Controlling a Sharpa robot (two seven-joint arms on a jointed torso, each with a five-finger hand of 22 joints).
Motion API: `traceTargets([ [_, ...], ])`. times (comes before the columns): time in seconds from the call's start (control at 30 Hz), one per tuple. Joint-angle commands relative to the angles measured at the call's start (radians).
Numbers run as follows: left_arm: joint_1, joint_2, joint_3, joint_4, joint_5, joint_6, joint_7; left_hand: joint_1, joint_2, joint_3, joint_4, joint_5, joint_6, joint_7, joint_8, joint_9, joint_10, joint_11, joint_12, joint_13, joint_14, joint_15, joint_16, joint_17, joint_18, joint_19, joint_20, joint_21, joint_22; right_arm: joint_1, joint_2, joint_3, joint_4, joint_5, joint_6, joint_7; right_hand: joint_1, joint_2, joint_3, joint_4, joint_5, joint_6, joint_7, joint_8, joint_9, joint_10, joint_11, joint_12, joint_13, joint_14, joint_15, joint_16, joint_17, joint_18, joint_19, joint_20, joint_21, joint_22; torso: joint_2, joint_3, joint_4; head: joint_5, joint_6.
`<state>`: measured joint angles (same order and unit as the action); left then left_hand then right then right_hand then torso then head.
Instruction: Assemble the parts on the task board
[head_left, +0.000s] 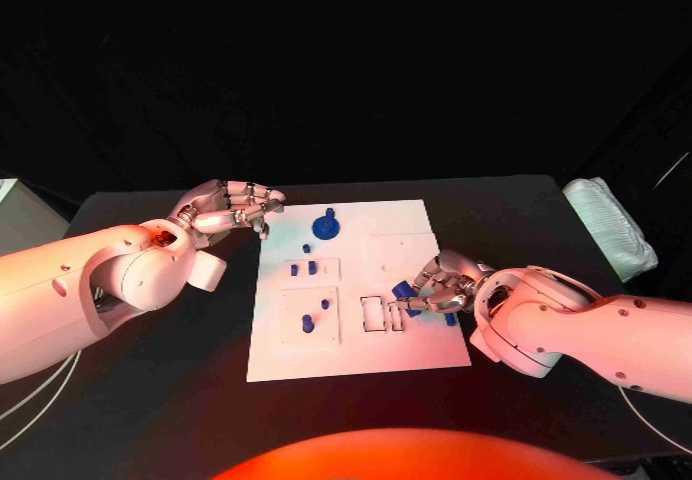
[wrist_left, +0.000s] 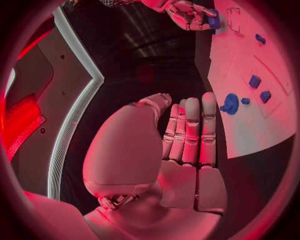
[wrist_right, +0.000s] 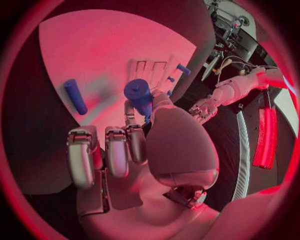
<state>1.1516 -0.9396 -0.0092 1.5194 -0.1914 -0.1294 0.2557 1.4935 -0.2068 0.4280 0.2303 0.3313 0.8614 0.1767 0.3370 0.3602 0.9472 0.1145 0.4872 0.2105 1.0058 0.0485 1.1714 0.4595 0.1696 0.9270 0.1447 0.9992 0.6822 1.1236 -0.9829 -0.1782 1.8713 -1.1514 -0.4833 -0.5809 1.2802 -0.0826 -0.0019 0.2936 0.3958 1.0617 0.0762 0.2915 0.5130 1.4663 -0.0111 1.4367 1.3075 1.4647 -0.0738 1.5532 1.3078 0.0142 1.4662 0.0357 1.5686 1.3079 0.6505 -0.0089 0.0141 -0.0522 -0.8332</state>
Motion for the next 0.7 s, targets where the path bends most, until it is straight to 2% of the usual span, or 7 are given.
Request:
traceTargets([
  [0.03, 0.0, 0.001, 0.001, 0.002, 0.007, 0.017, 0.002, -0.002, 0.0, 0.0, 0.001, -0.003, -0.003, 0.004, 0.006, -0.001, 0.007, 0.002, 0.0, -0.001, 0.0, 0.0, -0.006, 0.001, 0.014, -0.006, 0.002, 0.006, 0.001, -0.009, 0.023, -0.001, -0.008, 0.065, 0.048, 0.016, -0.039, -0.003, 0.014, -0.002, -0.027, 0.031, -0.02, 0.01, 0.0, 0.044, -0.007, -0.005, 0.161, 0.096, -0.005, 0.0, 0.217, -0.014, 0.105, -0.006, 0.002, 0.263, 0.001, 0.0015, -0.0018, 0.003, 0.0],
  [0.17, 0.0, 0.002, 0.001, 0.002, 0.007, 0.02, 0.0, -0.002, 0.0, 0.0, 0.001, -0.003, -0.003, 0.004, 0.006, -0.001, 0.007, 0.002, 0.0, -0.001, 0.0, 0.0, -0.006, 0.001, 0.014, -0.006, 0.002, 0.006, 0.001, -0.02, 0.053, -0.001, -0.018, 0.078, 0.063, 0.015, -0.069, -0.006, 0.018, -0.001, -0.051, 0.042, -0.022, 0.018, 0.002, 0.047, -0.008, -0.002, 0.165, 0.095, -0.006, -0.001, 0.216, -0.014, 0.105, -0.007, 0.002, 0.263, 0.0, 0.0014, 0.0011, 0.001, -0.002],
  [0.2, 0.0, 0.003, 0.001, 0.002, 0.007, 0.02, 0.0, -0.002, 0.0, 0.0, 0.001, -0.003, -0.003, 0.004, 0.006, -0.001, 0.007, 0.002, 0.0, -0.001, 0.0, 0.0, -0.006, 0.001, 0.014, -0.006, 0.002, 0.006, 0.001, -0.022, 0.06, -0.001, -0.02, 0.08, 0.065, 0.015, -0.088, -0.01, 0.018, -0.002, -0.087, 0.046, -0.024, 0.022, 0.003, 0.048, -0.009, 0.0, 0.167, 0.095, -0.007, -0.001, 0.216, -0.014, 0.105, -0.007, 0.002, 0.263, 0.0, 0.0015, 0.0014, 0.001, -0.003],
  [0.37, 0.0, 0.002, 0.001, 0.002, 0.007, 0.021, -0.002, -0.002, 0.0, 0.0, 0.001, -0.003, -0.003, 0.004, 0.006, -0.001, 0.007, 0.002, 0.0, -0.001, 0.0, 0.0, -0.006, 0.001, 0.014, -0.006, 0.002, 0.006, 0.001, -0.027, 0.086, -0.001, -0.034, 0.07, 0.049, 0.015, -0.119, -0.012, 0.02, -0.001, -0.135, 0.048, -0.025, 0.03, 0.006, 0.05, -0.01, 0.0, 0.17, 0.096, -0.009, -0.001, 0.217, -0.014, 0.105, -0.009, 0.002, 0.263, 0.002, 0.0012, 0.0011, 0.002, -0.002],
  [0.53, 0.0, 0.001, 0.001, 0.002, 0.007, 0.022, -0.002, -0.002, 0.0, 0.0, 0.001, -0.003, -0.003, 0.004, 0.006, -0.001, 0.007, 0.002, 0.0, -0.001, 0.0, 0.0, -0.006, 0.001, 0.014, -0.006, 0.002, 0.006, 0.001, -0.028, 0.099, -0.001, -0.046, 0.046, 0.031, 0.013, -0.123, -0.01, 0.021, -0.001, -0.138, 0.049, -0.026, 0.032, 0.007, 0.052, -0.011, 0.006, 0.175, 0.097, -0.009, 0.002, 0.223, -0.014, 0.105, -0.009, 0.002, 0.263, 0.002, 0.0023, 0.0013, 0.006, -0.003],
  [0.7, 0.0, 0.0, 0.001, 0.002, 0.007, 0.022, -0.004, -0.001, 0.001, 0.001, 0.0, -0.003, -0.003, 0.004, 0.006, -0.002, 0.007, 0.002, 0.0, -0.001, 0.001, 0.0, -0.006, 0.002, 0.015, -0.006, 0.002, 0.007, 0.002, -0.028, 0.106, 0.0, -0.053, 0.036, 0.025, 0.013, -0.123, -0.01, 0.022, -0.001, -0.138, 0.05, -0.026, 0.032, 0.007, 0.053, -0.011, 0.006, 0.175, 0.097, -0.009, 0.002, 0.224, -0.014, 0.105, -0.009, 0.002, 0.263, 0.003, 0.0017, 0.0005, 0.009, -0.006],
])
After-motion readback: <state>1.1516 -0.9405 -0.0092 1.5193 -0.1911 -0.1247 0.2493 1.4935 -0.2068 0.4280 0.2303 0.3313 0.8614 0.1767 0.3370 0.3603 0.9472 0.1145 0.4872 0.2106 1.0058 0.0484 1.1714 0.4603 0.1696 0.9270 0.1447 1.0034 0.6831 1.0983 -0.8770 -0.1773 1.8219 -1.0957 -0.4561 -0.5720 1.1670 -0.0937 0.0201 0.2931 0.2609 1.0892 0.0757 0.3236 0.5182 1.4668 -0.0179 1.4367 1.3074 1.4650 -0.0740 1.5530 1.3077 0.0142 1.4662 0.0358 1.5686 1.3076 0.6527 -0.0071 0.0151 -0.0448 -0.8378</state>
